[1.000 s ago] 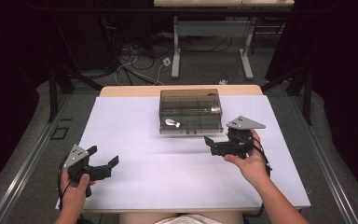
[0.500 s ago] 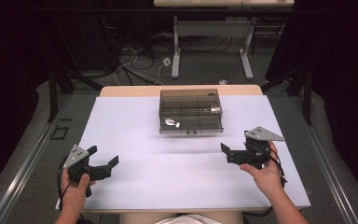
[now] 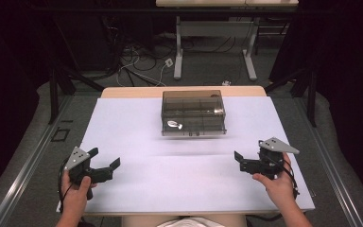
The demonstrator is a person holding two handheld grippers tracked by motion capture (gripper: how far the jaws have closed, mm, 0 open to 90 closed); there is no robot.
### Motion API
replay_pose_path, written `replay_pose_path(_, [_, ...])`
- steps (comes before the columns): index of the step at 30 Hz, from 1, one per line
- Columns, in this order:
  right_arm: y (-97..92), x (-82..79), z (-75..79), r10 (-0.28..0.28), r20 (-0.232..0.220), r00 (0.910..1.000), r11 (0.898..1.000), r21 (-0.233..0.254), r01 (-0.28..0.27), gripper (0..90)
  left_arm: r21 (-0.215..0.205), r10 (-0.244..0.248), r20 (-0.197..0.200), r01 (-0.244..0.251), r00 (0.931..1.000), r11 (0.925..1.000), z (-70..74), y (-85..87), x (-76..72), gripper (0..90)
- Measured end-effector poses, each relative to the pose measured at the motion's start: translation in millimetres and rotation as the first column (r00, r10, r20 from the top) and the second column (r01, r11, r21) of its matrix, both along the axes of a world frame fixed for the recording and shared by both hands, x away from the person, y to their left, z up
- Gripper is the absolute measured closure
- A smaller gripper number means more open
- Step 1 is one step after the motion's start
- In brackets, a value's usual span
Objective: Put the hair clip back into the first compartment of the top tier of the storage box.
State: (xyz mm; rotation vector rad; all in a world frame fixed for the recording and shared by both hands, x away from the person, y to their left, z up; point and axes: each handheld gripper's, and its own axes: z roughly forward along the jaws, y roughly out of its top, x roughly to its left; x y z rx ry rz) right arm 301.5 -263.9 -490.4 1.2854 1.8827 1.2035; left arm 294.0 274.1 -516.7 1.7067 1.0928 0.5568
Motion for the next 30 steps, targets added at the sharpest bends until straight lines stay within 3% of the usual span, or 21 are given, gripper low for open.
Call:
replay_pose_path(7, [-5.3, -1.3, -16.8, -0.017, -0.017, 0.9997, 1.0, 0.001, 0.017, 0.6, 0.001, -0.001, 0.002, 0.001, 1.0, 1.0, 0.0, -0.2, 0.3, 1.9])
replay_pose_path(18, [-13.6, 1.1, -33.3, -0.047, -0.04, 0.9981, 0.996, 0.069, 0.05, 0.7, -0.007, 0.0, 0.001, 0.0, 1.0, 1.0, -0.3, -0.3, 0.5, 1.9])
replay_pose_path(30, [-18.8, 0.1, -41.2, -0.091, -0.034, 0.9953, 0.995, 0.046, 0.093, 0.7, -0.014, -0.003, -0.006, 0.003, 1.0, 0.9999, -0.9, -1.4, 2.6, 1.9])
